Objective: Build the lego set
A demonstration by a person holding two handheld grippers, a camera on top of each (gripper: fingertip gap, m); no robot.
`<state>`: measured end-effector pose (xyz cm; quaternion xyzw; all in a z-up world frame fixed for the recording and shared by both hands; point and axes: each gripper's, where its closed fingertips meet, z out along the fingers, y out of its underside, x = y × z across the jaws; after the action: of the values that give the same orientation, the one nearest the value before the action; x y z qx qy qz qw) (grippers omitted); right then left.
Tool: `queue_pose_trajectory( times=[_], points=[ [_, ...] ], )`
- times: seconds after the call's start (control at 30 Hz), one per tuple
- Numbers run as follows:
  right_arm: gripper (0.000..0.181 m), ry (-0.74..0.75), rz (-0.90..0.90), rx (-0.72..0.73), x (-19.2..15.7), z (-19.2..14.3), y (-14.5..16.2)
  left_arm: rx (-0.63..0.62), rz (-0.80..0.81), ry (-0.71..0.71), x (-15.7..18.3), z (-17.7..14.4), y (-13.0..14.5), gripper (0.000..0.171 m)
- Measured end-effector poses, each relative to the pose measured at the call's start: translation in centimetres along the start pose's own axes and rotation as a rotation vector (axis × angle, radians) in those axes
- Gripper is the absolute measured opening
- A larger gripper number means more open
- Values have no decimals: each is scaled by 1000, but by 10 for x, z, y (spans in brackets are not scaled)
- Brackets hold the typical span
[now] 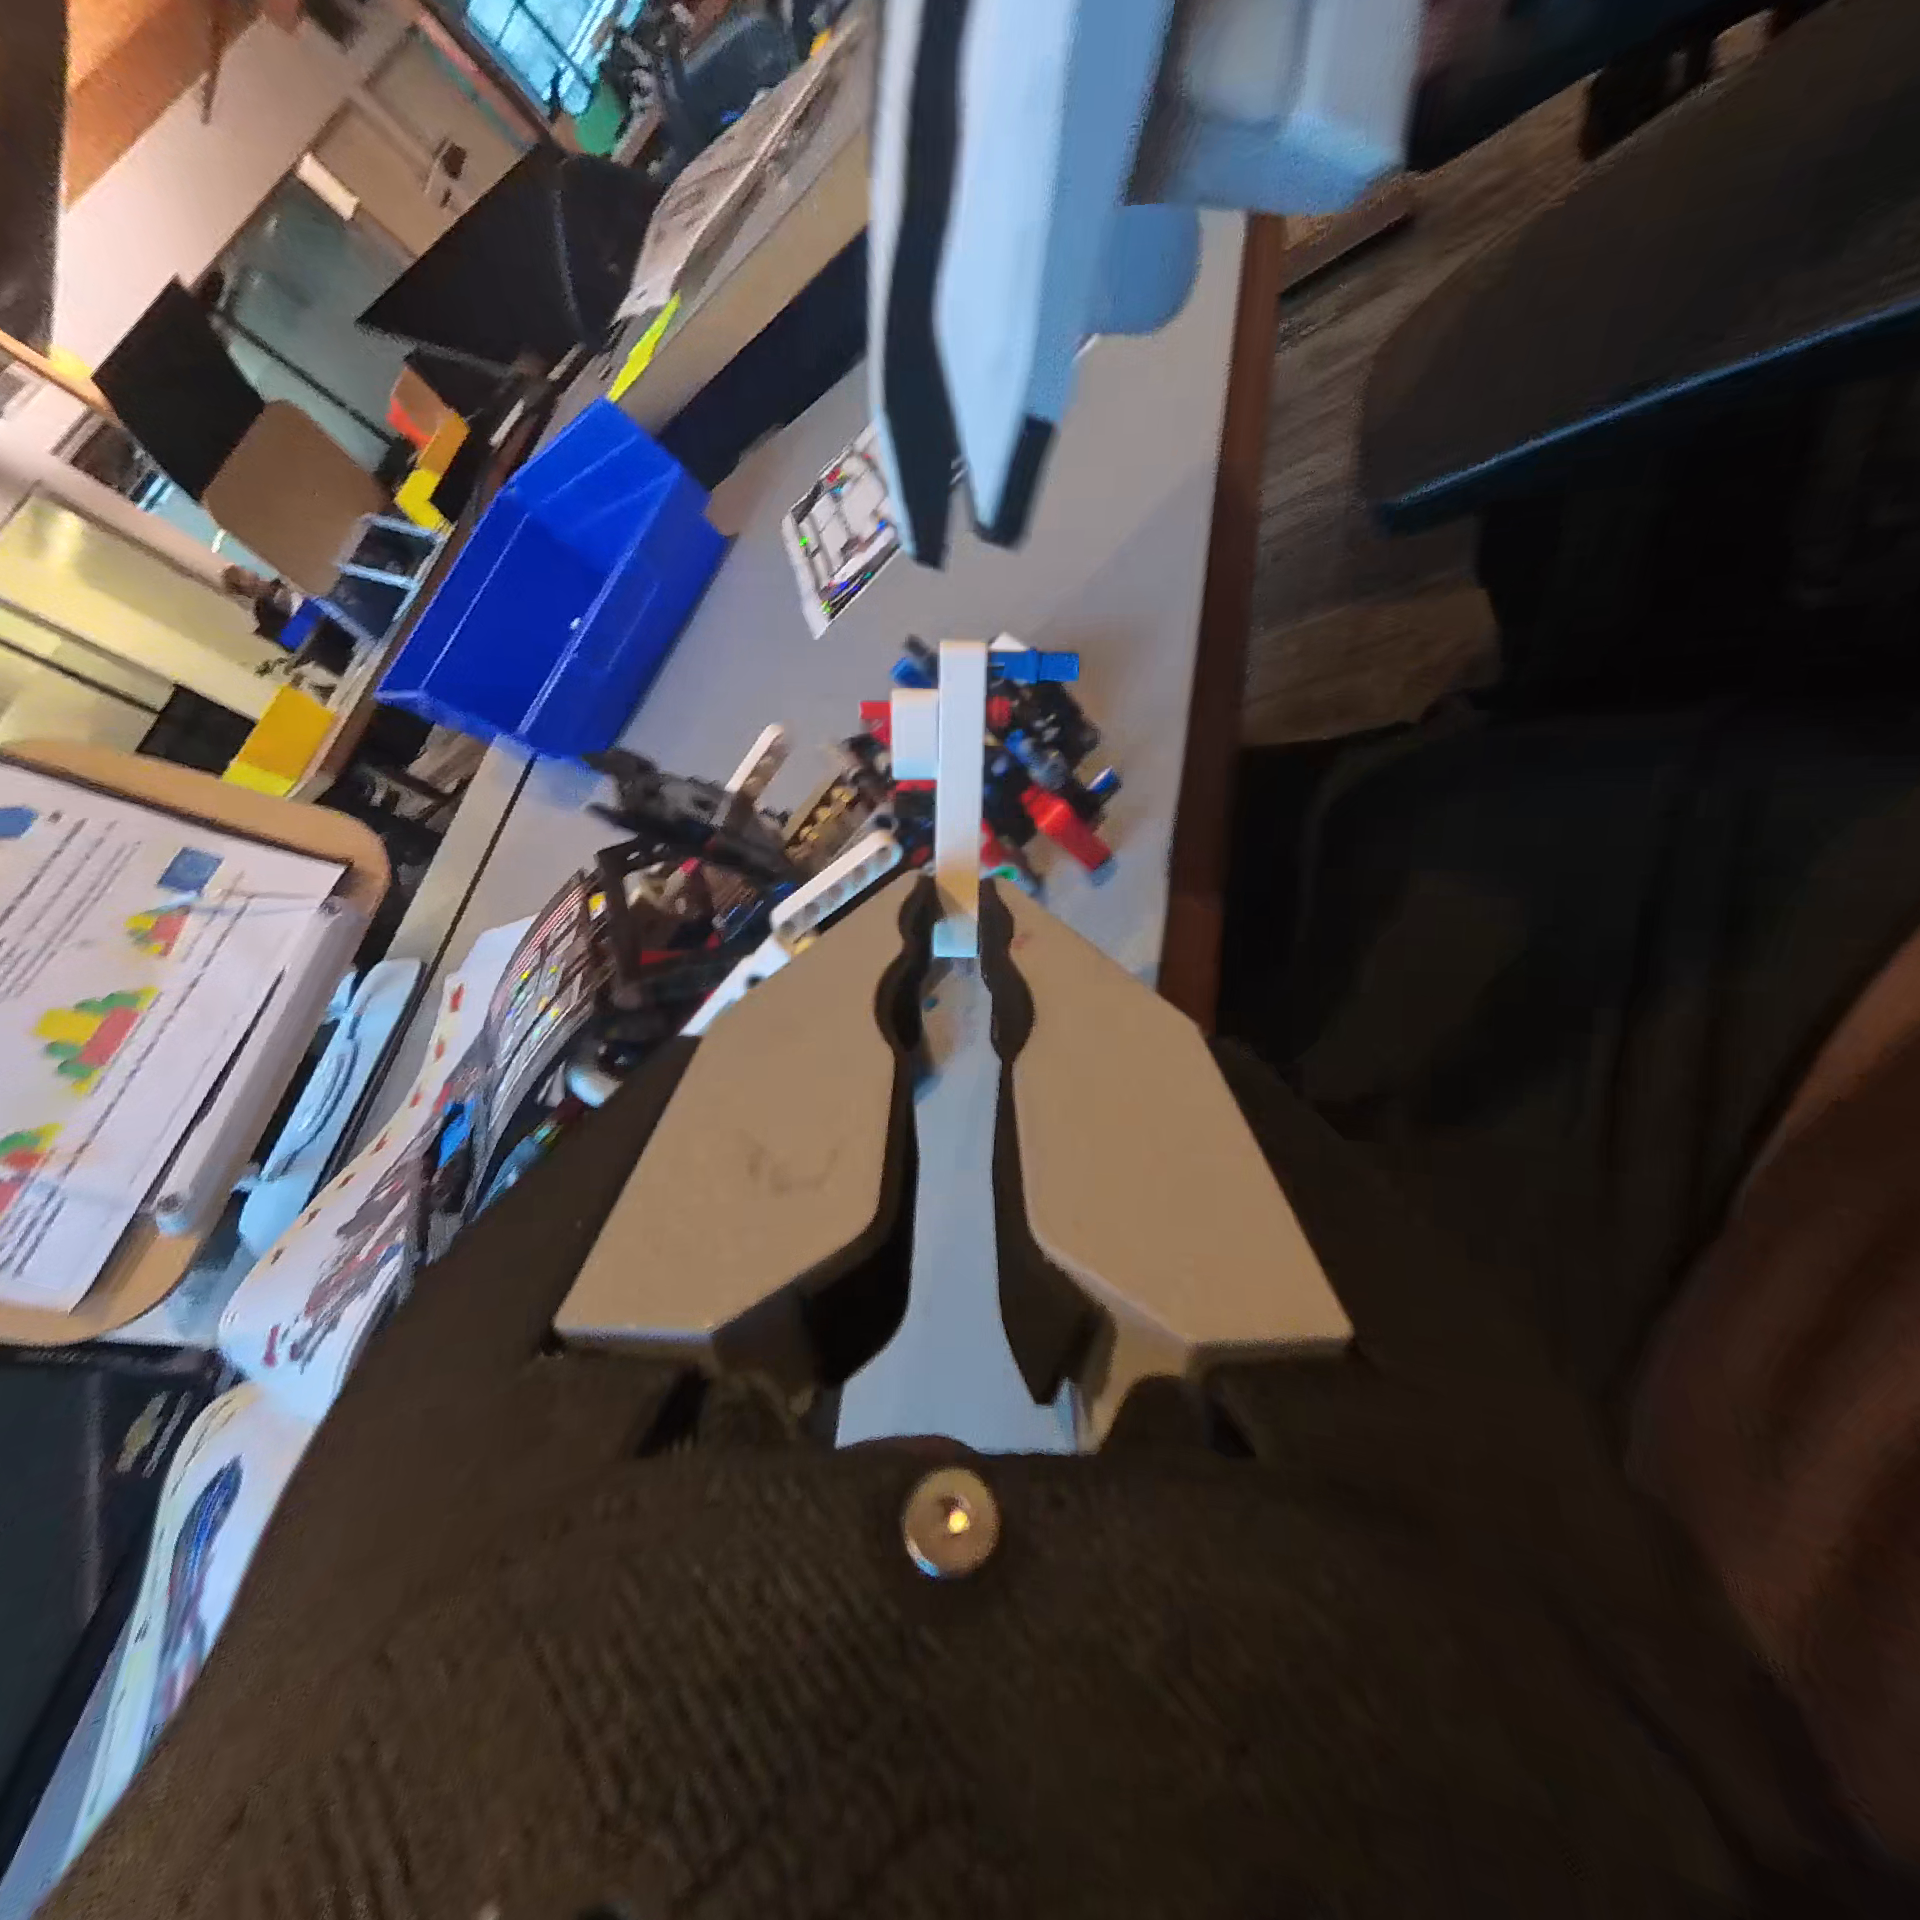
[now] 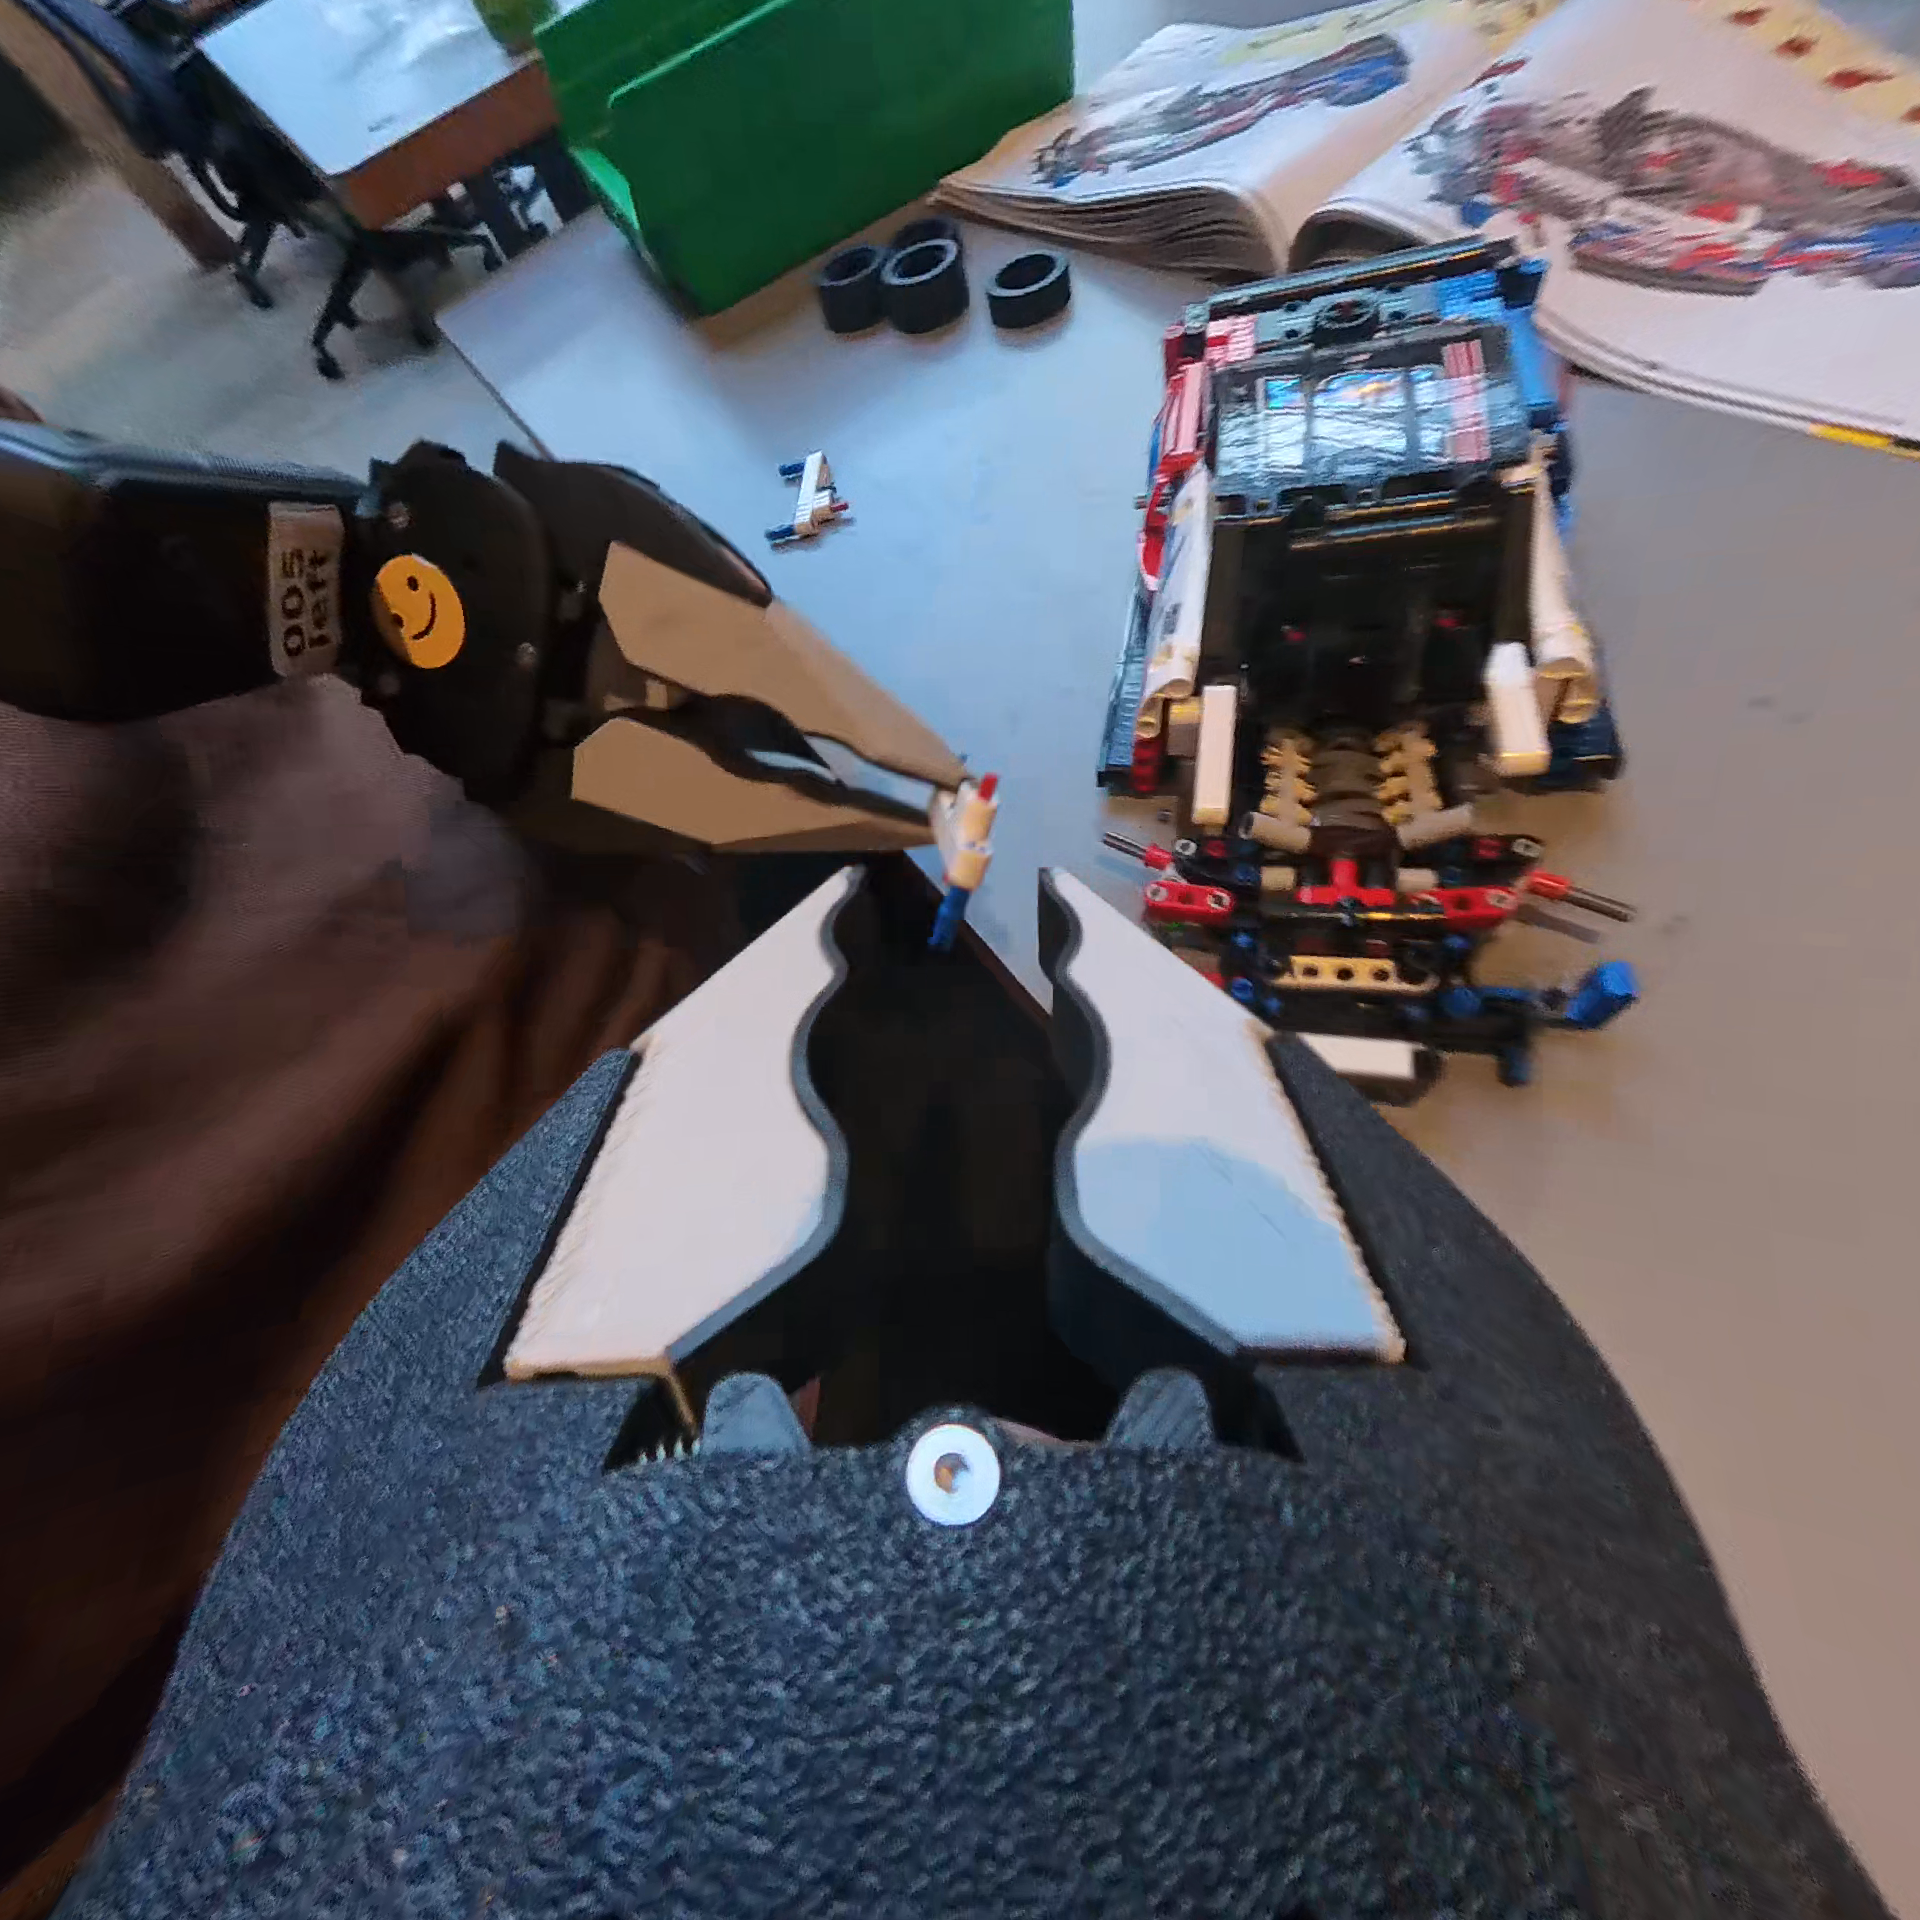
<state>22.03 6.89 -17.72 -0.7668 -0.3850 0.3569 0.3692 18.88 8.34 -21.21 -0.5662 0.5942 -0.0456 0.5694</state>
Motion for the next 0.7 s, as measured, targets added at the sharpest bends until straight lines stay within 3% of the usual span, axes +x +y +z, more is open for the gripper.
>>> queue_pose_trajectory(
  times=[0.2,0.3,0.4,0.57,0.7],
  points=[
    [25,-35,36,7,-5,50,-2,-36,-42,-42,-20,-15,22,6],
    [25,-35,-18,2,-8,65,-2,-25,-77,-49,-21,-21,30,6],
    [25,-26,-117,93,-14,70,-15,24,-149,-60,-28,-24,34,6],
    [24,109,-306,200,-13,74,-27,73,-236,-98,-46,-30,38,6],
    [20,301,-483,195,0,73,-30,98,-285,-127,-60,-33,42,6]
  ],
)
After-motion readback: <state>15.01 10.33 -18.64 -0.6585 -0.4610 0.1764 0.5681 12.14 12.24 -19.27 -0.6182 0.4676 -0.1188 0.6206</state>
